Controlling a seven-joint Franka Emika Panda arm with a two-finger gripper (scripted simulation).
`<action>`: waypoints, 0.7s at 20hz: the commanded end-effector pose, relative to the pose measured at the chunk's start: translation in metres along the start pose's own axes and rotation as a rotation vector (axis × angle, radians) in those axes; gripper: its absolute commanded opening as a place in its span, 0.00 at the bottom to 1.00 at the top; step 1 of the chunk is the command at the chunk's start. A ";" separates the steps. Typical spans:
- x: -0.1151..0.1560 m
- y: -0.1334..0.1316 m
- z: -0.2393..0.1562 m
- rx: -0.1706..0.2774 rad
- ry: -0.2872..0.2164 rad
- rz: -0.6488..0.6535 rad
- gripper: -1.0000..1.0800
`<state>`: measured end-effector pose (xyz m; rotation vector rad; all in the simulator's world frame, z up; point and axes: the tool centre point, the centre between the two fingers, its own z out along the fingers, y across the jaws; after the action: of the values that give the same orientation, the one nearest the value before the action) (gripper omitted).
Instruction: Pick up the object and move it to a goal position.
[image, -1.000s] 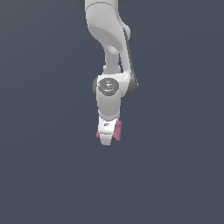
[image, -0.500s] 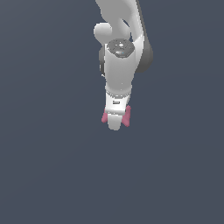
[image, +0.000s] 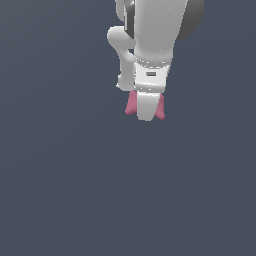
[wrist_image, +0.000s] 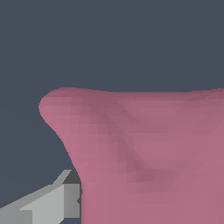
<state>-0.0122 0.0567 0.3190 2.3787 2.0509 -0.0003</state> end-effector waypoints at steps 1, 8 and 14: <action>0.008 -0.004 -0.028 0.001 0.000 0.000 0.00; 0.026 -0.012 -0.099 0.001 0.001 0.001 0.00; 0.037 -0.015 -0.137 0.001 0.001 0.003 0.00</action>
<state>-0.0210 0.0929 0.4473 2.3813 2.0484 0.0015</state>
